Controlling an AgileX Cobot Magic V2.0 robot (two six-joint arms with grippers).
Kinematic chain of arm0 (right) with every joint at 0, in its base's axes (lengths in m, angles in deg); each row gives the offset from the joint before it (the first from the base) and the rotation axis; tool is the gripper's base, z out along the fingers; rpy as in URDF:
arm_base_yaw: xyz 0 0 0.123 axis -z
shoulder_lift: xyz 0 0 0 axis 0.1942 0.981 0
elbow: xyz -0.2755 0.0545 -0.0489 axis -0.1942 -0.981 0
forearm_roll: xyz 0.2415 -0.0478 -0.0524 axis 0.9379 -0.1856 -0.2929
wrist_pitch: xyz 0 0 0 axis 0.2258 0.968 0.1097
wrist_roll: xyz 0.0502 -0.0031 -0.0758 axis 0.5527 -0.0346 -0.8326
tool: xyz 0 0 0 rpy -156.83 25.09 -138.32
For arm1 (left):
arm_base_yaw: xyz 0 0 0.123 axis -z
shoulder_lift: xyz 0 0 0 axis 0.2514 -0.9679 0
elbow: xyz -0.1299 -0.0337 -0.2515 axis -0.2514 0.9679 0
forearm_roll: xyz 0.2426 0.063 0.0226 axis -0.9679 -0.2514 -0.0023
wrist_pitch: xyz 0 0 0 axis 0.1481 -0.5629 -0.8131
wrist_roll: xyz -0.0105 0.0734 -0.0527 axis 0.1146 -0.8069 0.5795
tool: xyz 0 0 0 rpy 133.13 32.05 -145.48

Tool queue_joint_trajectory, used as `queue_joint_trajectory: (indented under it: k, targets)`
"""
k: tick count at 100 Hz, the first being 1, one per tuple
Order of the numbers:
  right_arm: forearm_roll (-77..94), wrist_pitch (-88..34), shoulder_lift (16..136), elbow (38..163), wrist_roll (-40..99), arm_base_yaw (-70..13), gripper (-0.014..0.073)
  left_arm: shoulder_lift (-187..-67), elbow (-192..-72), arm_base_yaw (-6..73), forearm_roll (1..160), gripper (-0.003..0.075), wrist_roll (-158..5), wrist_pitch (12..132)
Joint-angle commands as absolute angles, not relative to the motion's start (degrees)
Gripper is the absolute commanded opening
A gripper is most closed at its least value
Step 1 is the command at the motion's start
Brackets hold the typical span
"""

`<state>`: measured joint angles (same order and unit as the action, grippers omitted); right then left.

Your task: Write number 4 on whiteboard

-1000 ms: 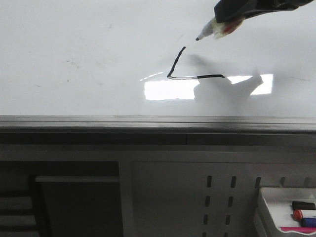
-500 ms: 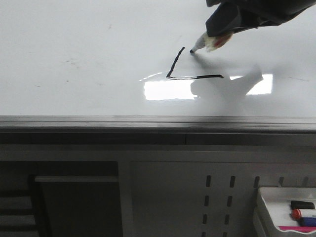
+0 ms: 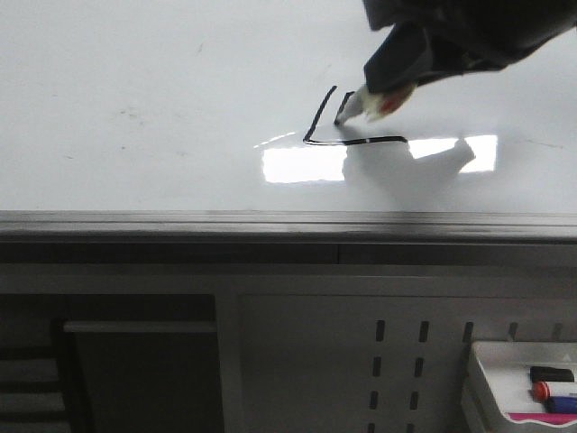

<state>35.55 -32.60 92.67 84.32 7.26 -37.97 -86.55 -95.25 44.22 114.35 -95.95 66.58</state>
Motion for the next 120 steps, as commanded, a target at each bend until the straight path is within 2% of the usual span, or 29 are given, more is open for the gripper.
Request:
queue_joint_trajectory:
  k: [1, 15, 35, 69, 79, 91, 98, 120]
  targets:
    - [37.91, -34.20, 92.83, 82.79, 6.78, -39.93, -0.0044, -87.08, -96.75, 44.16, 116.14, -0.0020, -95.38, 68.54]
    - [38.52, -39.02, 92.95, 79.49, 6.78, -43.48, -0.0044, -87.08, -96.75, 44.16, 116.14, -0.0020, -95.38, 68.54]
    - [38.79, -40.56, 92.95, 79.22, 6.78, -43.64, -0.0045, -87.08, -96.75, 44.16, 116.14, -0.0020, -95.38, 68.54]
    - [37.86, -36.18, 84.71, 81.13, 6.78, -44.64, -0.0045, -87.73, -98.20, 44.16, 119.49, -0.0013, -95.38, 65.27]
    - [35.32, -32.75, 81.27, 81.72, 6.78, -45.01, -0.0045, -90.69, -100.57, 44.16, 117.75, 0.0064, -95.38, 60.83]
    - [29.22, -26.47, 78.67, 83.23, 6.39, -45.16, -0.0045, -96.95, -105.07, 44.16, 113.35, 0.0272, -95.38, 55.70]
    - [25.82, -22.38, 77.91, 84.31, 4.14, -45.16, -0.0045, -101.58, -108.24, 44.16, 110.01, 0.0356, -95.38, 51.88]
    - [25.31, -18.60, 77.68, 85.30, -4.02, -45.87, -0.0046, -116.29, -118.09, 44.16, 102.88, 0.0367, -100.64, 39.31]
